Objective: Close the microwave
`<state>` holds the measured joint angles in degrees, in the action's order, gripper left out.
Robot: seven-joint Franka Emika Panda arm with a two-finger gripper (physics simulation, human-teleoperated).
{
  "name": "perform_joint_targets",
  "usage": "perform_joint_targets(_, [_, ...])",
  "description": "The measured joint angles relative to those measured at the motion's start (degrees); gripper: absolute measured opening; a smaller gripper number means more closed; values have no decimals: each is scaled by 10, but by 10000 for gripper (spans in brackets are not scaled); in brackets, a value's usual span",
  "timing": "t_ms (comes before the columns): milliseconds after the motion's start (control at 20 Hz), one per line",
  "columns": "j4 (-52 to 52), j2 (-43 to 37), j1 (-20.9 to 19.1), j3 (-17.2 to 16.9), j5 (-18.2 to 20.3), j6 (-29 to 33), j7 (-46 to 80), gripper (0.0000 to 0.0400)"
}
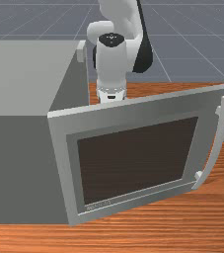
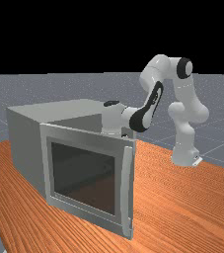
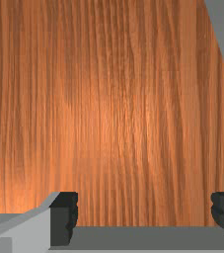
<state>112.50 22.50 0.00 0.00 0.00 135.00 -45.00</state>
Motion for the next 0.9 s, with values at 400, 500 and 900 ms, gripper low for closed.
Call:
perform_joint_targets(400, [-8, 4, 0, 0, 0, -10, 0, 318])
perform_joint_targets(500, [-9, 4, 0, 0, 0, -13, 0, 370])
perform_joint_targets(900, [-30, -38, 0, 0, 1, -81, 0, 399])
